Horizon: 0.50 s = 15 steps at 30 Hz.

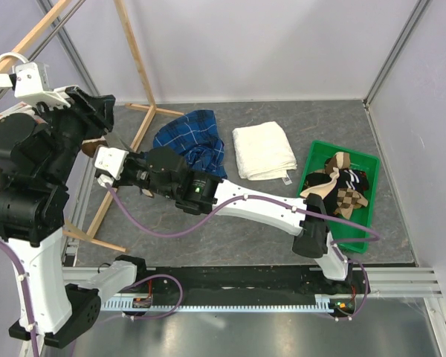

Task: Remove the socks clipped to the hanger
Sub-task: Remove the sock from the hanger.

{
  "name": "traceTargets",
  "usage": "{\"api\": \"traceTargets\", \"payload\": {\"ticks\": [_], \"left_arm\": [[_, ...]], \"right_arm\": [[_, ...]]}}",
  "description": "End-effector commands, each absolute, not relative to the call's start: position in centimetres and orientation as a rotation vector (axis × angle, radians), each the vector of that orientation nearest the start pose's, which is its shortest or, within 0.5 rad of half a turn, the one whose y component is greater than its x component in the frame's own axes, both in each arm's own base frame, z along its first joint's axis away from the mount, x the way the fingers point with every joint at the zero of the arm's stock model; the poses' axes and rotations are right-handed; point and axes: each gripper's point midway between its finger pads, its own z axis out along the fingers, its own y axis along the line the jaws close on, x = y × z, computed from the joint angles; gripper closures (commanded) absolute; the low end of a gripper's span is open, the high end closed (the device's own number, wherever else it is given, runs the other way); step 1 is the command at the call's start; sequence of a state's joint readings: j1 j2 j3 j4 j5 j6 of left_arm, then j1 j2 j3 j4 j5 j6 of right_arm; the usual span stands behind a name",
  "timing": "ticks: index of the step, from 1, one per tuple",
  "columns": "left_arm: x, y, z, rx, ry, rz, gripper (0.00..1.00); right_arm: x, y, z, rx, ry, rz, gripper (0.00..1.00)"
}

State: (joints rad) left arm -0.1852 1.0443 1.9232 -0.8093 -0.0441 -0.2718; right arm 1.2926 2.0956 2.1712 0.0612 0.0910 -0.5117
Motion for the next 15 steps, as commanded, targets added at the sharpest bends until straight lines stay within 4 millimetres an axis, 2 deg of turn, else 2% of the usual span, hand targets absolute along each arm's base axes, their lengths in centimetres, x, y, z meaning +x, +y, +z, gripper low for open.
{"api": "traceTargets", "payload": {"ticks": [1,7,9,10,15], "left_arm": [[24.8,0.2,53.3,-0.234,1.55,-0.034,0.45],[25.5,2.6,51.4,-0.312,1.615,0.123,0.45],[26.0,2.8,50.8,-0.313,1.642,0.154,0.45],[25.7,3.3,50.7,-0.332,1.65,0.183,0.45],[25.4,3.6,51.2,-0.364,1.645,0.185,0.44]], "right_arm": [[20.6,59.0,45.9,-0.988,0.915,0.589,1.0],[19.0,59.9,45.8,-0.995,0.893,0.602,1.0],[18.5,60.0,46.2,-0.995,0.881,0.6,1.0],[18.6,60.4,45.5,-1.014,0.884,0.586,1.0],[18.0,60.9,45.4,-1.031,0.872,0.574,1.0]]}}
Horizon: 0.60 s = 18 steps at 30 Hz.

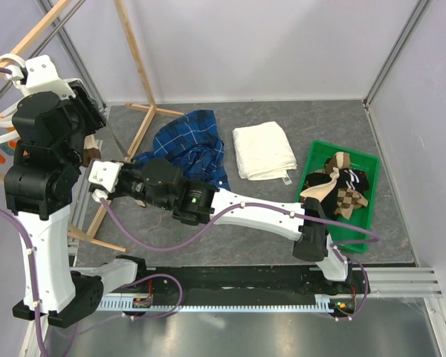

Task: Remove the socks clipped to the hanger
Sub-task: Remove the sock from the hanger.

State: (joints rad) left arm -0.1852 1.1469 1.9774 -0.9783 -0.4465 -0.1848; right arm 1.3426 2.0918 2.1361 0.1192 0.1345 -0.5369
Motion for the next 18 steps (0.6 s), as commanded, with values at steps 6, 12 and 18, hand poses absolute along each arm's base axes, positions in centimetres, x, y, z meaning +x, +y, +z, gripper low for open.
{"api": "traceTargets", "payload": {"ticks": [6,12,18], "left_arm": [[25.6,4.3,51.0,-0.403,1.656,0.226,0.43],[26.2,3.8,50.1,-0.401,1.693,0.212,0.43],[25.5,4.8,51.1,-0.42,1.667,0.263,0.43]], "right_arm": [[17.4,61.2,45.1,-1.052,0.858,0.566,1.0],[17.0,61.4,45.3,-1.061,0.838,0.553,1.0],[17.2,61.3,44.9,-1.064,0.846,0.539,1.0]]}}
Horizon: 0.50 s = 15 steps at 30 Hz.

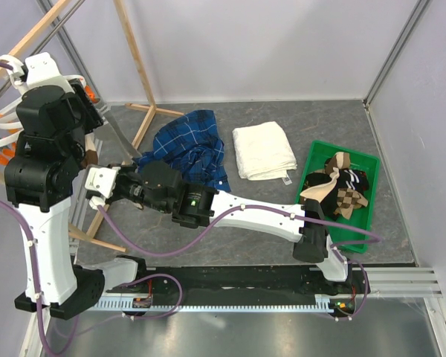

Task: Remove the socks clipped to the hanger
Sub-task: Remove the sock from the hanger.

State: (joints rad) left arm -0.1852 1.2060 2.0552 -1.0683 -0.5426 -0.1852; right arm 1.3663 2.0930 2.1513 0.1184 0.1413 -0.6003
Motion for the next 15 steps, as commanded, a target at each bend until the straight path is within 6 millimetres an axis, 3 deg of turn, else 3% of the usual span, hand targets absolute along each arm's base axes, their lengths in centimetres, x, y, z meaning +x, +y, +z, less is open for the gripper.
{"api": "traceTargets", "payload": {"ticks": [1,7,15], "left_arm": [[25.4,4.8,51.4,-0.421,1.658,0.256,0.43],[24.0,5.6,53.5,-0.44,1.593,0.273,0.43],[24.2,6.0,52.7,-0.439,1.617,0.316,0.43]], "right_arm": [[17.2,61.5,44.7,-1.068,0.847,0.539,1.0],[17.1,61.7,44.7,-1.061,0.841,0.553,1.0],[17.1,61.5,45.4,-1.049,0.836,0.556,1.0]]}}
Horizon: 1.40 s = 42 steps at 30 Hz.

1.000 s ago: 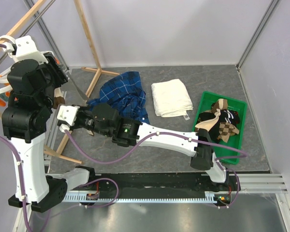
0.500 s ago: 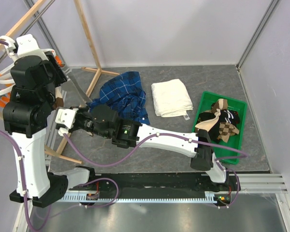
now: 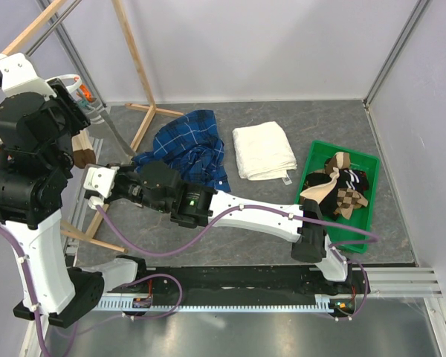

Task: Remove the socks clipped to the hanger
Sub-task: Remove the sock from the hanger.

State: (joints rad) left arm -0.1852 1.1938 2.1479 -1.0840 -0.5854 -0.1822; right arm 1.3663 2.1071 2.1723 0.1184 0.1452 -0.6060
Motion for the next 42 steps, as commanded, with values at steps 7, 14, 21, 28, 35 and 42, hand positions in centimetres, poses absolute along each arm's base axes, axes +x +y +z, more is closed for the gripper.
{"api": "traceTargets", "payload": {"ticks": [7,14,21,28,35,42], "left_arm": [[24.9,6.6,51.3,-0.445,1.656,0.397,0.43],[26.4,6.7,50.0,-0.446,1.691,0.436,0.44],[27.5,6.9,49.4,-0.461,1.7,0.478,0.47],[27.6,6.6,50.8,-0.447,1.656,0.439,0.75],[27.5,5.6,52.4,-0.393,1.614,0.362,0.98],[26.4,5.0,52.8,-0.363,1.59,0.296,0.98]], "right_arm": [[17.4,61.8,45.0,-1.045,0.835,0.54,1.0],[17.5,61.3,45.6,-1.022,0.832,0.535,1.0],[17.4,60.8,45.5,-1.022,0.826,0.534,1.0],[17.2,60.8,45.2,-1.029,0.82,0.533,1.0],[17.3,61.2,44.3,-1.042,0.826,0.534,1.0],[18.5,59.8,43.5,-0.974,0.942,0.56,1.0]]}}
